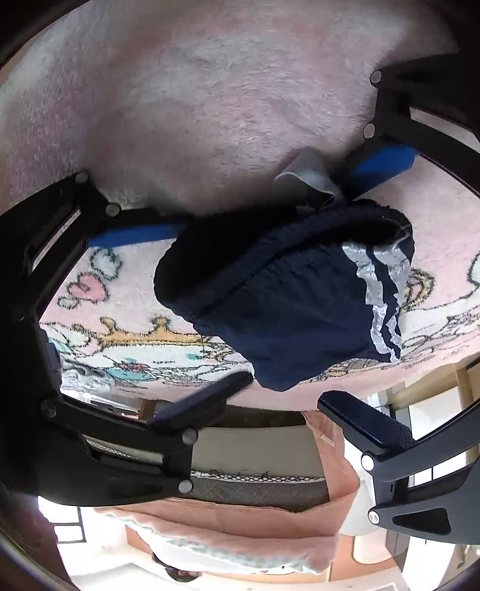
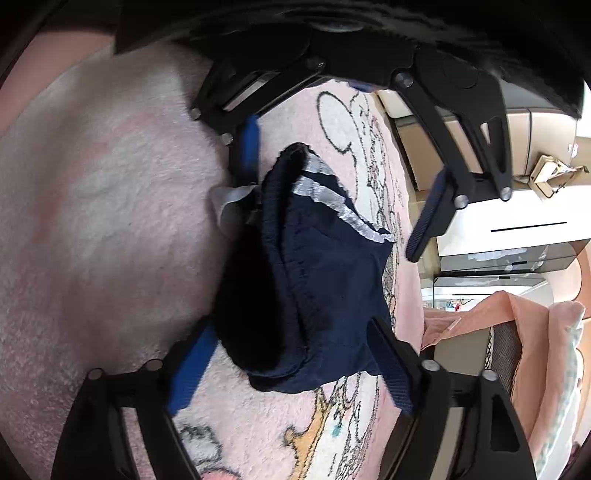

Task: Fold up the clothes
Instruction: 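Close both grippers together on the cuff end of the navy pants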

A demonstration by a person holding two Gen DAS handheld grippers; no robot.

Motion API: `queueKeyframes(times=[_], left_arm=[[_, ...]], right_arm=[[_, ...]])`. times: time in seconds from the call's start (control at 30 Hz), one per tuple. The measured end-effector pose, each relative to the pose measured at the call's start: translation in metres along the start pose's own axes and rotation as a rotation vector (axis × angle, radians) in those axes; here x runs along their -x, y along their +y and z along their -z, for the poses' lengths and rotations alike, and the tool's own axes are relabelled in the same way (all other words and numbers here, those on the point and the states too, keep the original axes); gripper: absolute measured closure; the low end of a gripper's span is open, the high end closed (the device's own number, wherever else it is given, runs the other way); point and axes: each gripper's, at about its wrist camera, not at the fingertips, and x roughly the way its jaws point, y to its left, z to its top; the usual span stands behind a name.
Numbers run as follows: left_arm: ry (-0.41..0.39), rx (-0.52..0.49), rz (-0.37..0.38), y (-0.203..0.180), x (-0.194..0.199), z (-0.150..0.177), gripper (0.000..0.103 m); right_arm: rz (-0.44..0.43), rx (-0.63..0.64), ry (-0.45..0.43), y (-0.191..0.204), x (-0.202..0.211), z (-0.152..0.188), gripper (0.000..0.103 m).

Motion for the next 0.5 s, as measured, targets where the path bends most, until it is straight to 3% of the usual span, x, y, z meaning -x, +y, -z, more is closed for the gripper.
queueKeyframes(times=[0.1,0.5], left_arm=[[0.001,0.007,-0.001,0.003,-0.004,0.0,0.0],[0.007,0.029,0.01,0.008,-0.009,0.004,0.0]], right_arm=[[0.019,-0.002,-0.002,0.0,-0.001,-0.001,0.007],[0.02,-0.071,0.042,-0.009,-0.009,0.001,0.007]])
